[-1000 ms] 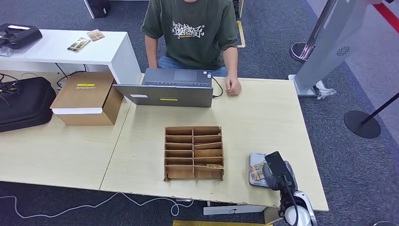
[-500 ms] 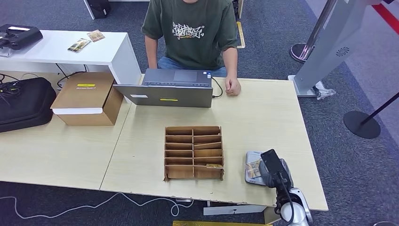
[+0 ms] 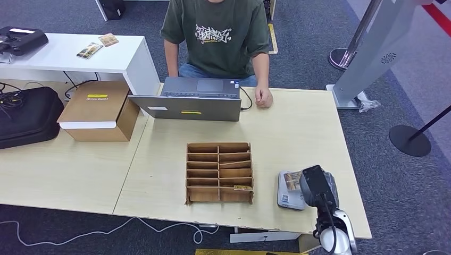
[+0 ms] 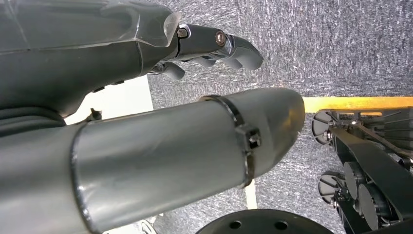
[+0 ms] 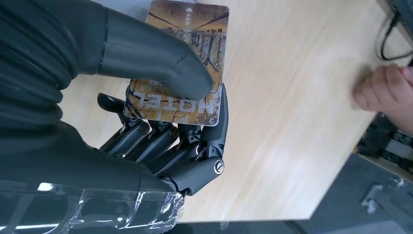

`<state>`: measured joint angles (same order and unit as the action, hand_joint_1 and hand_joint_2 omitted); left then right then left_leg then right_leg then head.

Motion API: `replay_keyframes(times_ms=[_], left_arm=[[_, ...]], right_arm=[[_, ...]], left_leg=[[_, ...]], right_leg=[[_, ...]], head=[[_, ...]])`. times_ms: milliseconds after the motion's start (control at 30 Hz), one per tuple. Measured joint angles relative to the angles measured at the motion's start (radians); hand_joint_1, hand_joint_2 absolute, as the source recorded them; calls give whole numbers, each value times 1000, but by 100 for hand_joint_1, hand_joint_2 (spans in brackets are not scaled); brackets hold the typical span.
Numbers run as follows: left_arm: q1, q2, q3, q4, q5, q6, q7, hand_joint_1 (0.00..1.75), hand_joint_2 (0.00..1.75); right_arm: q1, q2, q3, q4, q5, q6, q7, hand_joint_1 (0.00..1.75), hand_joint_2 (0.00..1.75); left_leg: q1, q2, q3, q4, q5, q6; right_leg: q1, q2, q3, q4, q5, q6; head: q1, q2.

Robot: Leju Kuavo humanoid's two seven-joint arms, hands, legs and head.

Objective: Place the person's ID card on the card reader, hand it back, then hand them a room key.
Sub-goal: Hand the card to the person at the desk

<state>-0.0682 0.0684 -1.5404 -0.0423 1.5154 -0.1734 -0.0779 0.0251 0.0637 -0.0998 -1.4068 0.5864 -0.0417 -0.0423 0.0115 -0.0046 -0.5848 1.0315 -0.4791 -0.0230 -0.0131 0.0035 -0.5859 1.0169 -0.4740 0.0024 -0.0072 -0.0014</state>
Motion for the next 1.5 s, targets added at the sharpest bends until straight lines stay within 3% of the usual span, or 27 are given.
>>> replay_keyframes(times_ms=[533,600,767,900,1067,1200,1333,1500], left_arm=[[-1,-5,0,0,-15,1,-9,0,0],[-1,-6,0,0,-13,2,-10,0,0],[-3,-12,0,0,-5,5,-18,0,0],[-4,-16,0,0,3,5,-20,0,0],[-4,-18,0,0,16,2,-30,0,0],[-4,-17,0,0,21,0,-30,0,0],[-3,-16,0,0,23,-1,-30,0,0],[-3,-16,0,0,23,-2,-31,0,0]], right_arm=[[65,8,-1,-155,90,-63,-3,175,175],[66,8,0,-161,204,-125,9,175,175],[67,8,19,-171,734,-330,91,175,175],[66,2,46,-169,925,-389,172,175,175],[32,-123,206,-149,985,-413,479,175,175],[-21,-235,377,-121,987,-413,645,175,175],[-66,-292,494,-80,987,-426,653,175,175],[-94,-302,536,-39,987,-440,611,175,175]], left_leg=[[0,0,-1,0,-1,0],[0,0,-1,0,-1,0],[0,0,-1,0,-1,0],[0,0,-2,0,-1,0],[0,0,-2,0,-1,0],[0,0,-2,0,-1,0],[0,0,-2,0,-1,0],[0,-1,-2,0,-1,0]], right_leg=[[0,0,-1,0,-1,0],[0,0,-1,0,-1,0],[0,0,-1,0,-1,0],[0,0,-1,0,-1,0],[0,0,-1,0,0,1],[0,0,-1,0,0,1],[0,0,-1,0,0,0],[0,0,-1,0,-1,0]], head=[[0,0],[0,0],[0,0],[0,0],[0,0],[0,0],[0,0],[0,0]])
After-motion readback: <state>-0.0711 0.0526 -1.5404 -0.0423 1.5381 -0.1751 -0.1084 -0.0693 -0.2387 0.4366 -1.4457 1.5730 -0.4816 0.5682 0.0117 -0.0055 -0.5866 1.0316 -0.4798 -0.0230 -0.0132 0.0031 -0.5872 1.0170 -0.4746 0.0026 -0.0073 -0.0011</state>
